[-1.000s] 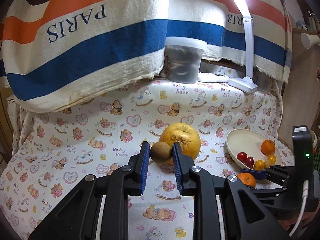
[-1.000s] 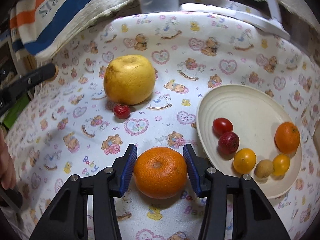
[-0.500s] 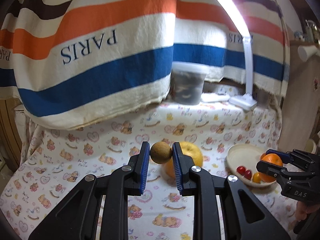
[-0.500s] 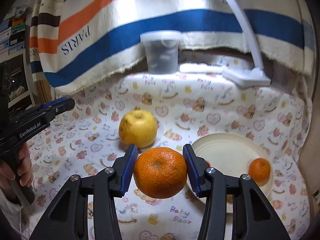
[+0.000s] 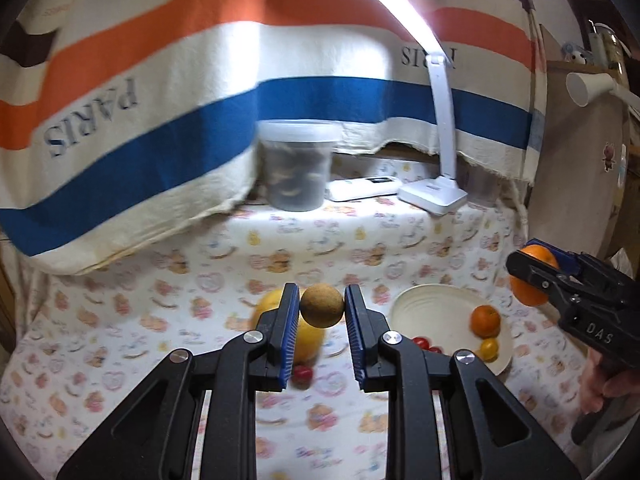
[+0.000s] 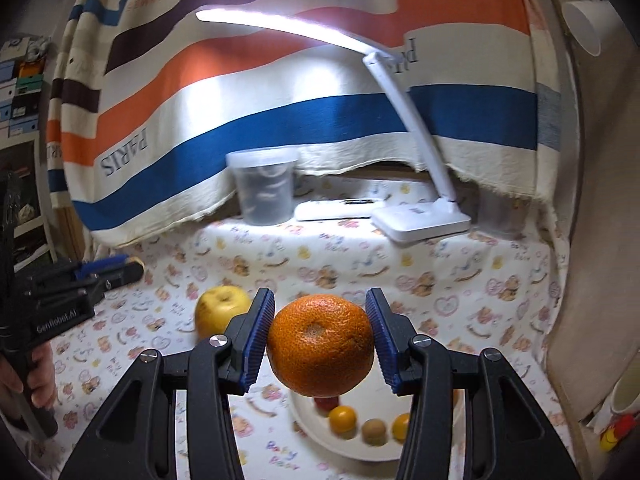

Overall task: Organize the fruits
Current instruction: 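Carry the kiwi and orange over the cream plate with both grippers, then open both grippers to set the kiwi and orange on the plate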

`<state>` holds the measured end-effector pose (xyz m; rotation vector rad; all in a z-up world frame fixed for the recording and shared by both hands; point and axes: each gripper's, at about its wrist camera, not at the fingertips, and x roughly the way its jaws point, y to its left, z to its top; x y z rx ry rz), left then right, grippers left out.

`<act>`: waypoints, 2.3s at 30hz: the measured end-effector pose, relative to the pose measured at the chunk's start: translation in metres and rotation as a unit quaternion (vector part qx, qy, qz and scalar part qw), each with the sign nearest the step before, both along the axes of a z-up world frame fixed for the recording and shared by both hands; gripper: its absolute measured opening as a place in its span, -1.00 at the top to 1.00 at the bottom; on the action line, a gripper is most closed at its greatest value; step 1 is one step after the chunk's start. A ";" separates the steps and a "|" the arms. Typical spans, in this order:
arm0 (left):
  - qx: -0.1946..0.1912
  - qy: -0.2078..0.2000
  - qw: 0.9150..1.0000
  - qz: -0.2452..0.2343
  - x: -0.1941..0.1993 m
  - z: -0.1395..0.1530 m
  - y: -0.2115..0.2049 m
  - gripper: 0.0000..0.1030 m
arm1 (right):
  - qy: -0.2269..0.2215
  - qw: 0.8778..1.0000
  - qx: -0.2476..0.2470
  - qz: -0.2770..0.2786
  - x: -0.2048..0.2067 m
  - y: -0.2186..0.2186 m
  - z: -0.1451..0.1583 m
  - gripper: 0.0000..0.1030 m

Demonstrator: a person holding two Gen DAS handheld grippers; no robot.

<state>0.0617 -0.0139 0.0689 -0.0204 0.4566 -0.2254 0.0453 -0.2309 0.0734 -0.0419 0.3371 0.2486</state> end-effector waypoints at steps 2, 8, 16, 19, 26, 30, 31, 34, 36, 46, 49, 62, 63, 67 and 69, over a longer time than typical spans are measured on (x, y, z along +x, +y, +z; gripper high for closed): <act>0.007 0.003 1.000 -0.007 0.010 0.001 -0.016 0.57 | -0.003 1.000 0.004 -0.012 0.006 -0.008 0.003 0.05; 0.021 0.029 0.998 -0.044 0.036 -0.005 -0.067 0.57 | 0.001 0.998 0.026 -0.054 0.026 -0.035 -0.006 0.05; 0.028 0.067 0.995 -0.072 0.061 -0.025 -0.110 0.57 | 0.067 0.995 0.044 -0.059 0.054 -0.055 -0.040 0.04; 0.018 0.087 0.993 -0.073 0.072 -0.041 -0.114 0.57 | 0.084 0.994 0.045 -0.060 0.061 -0.059 -0.050 0.04; 0.028 0.119 0.989 -0.087 0.079 -0.073 -0.119 0.57 | 0.103 0.990 0.057 -0.082 0.076 -0.076 -0.064 0.04; 0.018 0.139 0.985 -0.100 0.081 -0.080 -0.123 0.57 | 0.111 0.989 0.048 -0.083 0.081 -0.078 -0.070 0.04; 0.024 0.140 0.985 -0.101 0.081 -0.083 -0.125 0.57 | 0.113 0.989 0.049 -0.082 0.081 -0.078 -0.071 0.04; 0.038 0.144 0.983 -0.105 0.081 -0.090 -0.129 0.57 | 0.122 0.988 0.059 -0.076 0.083 -0.078 -0.074 0.04; 0.040 0.146 0.983 -0.106 0.081 -0.093 -0.130 0.57 | 0.127 0.987 0.066 -0.072 0.084 -0.078 -0.076 0.04; 0.040 0.174 0.977 -0.120 0.086 -0.102 -0.134 0.57 | 0.134 0.985 0.082 -0.072 0.085 -0.084 -0.078 0.04; 0.036 0.178 0.976 -0.117 0.087 -0.103 -0.134 0.57 | 0.141 0.984 0.086 -0.070 0.087 -0.085 -0.080 0.04; 0.030 0.189 0.976 -0.108 0.087 -0.102 -0.129 0.11 | 0.192 0.975 0.107 -0.044 0.093 -0.076 -0.092 0.04; 0.027 0.188 0.976 -0.108 0.088 -0.101 -0.128 0.09 | 0.195 0.974 0.107 -0.044 0.093 -0.076 -0.093 0.04; 0.018 0.183 0.977 -0.107 0.088 -0.097 -0.124 -0.02 | 0.199 0.973 0.105 -0.050 0.095 -0.077 -0.095 0.04; 0.018 0.182 0.978 -0.103 0.088 -0.096 -0.123 -0.04 | 0.199 0.973 0.103 -0.051 0.095 -0.077 -0.095 0.04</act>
